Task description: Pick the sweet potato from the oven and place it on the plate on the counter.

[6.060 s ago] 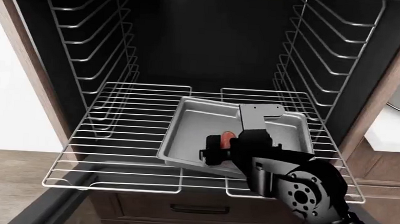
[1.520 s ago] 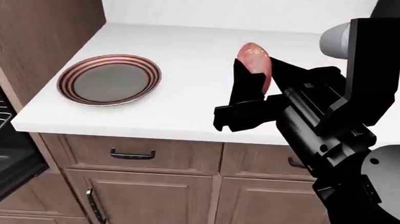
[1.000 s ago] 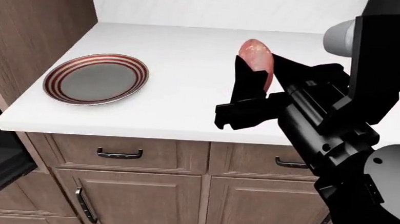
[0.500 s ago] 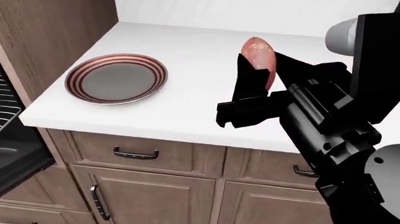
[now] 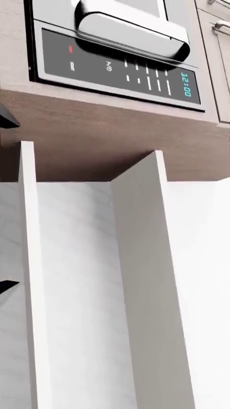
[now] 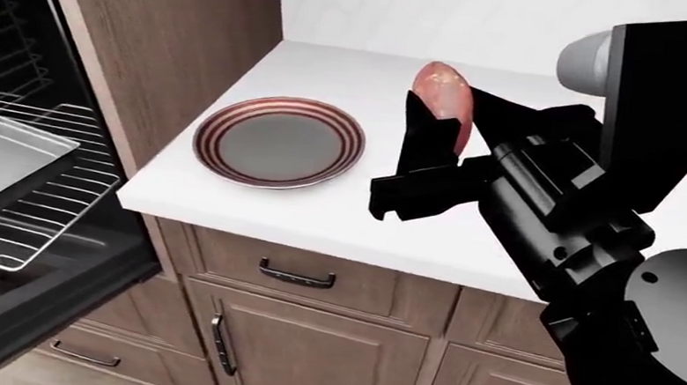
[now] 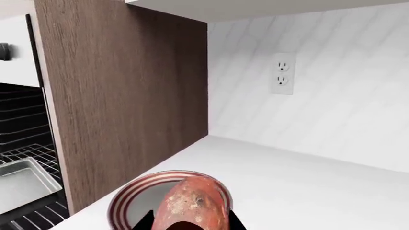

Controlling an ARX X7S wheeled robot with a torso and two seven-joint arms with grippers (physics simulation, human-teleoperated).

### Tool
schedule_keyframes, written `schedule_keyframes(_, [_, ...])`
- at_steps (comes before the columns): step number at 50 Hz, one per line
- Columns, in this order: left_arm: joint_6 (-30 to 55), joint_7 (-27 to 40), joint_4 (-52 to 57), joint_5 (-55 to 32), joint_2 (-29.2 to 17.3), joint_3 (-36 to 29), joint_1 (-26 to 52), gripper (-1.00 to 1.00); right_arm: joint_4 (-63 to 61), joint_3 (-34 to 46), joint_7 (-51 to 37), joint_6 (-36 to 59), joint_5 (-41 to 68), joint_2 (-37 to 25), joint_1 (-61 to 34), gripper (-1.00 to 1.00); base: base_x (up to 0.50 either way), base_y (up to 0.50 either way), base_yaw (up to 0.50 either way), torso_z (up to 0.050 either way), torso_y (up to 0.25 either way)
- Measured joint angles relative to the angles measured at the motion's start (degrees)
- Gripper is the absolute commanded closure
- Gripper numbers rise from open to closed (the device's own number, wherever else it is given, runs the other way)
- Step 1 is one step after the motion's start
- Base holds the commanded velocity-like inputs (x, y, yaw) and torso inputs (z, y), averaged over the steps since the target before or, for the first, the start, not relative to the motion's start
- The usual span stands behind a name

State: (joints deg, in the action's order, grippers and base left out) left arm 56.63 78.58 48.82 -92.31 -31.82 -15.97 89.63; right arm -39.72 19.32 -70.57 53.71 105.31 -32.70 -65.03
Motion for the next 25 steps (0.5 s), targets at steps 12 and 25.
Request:
schedule_keyframes(12, [-0.3, 0.0, 0.1, 0.0, -0.3, -0.1, 0.0, -1.00, 0.0, 0.4, -0.1, -0.3, 0.3, 0.0, -0.3, 1.00, 0.13, 0.04, 0.50, 0.000, 0.000])
schedule_keyframes(25, [-0.5, -0.1, 0.1, 0.1, -0.5, -0.2, 0.1, -1.00, 0.0, 0.6, 0.2, -0.7, 0.2, 0.0, -0.3, 1.00, 0.16, 0.06, 0.50, 0.000, 0.001])
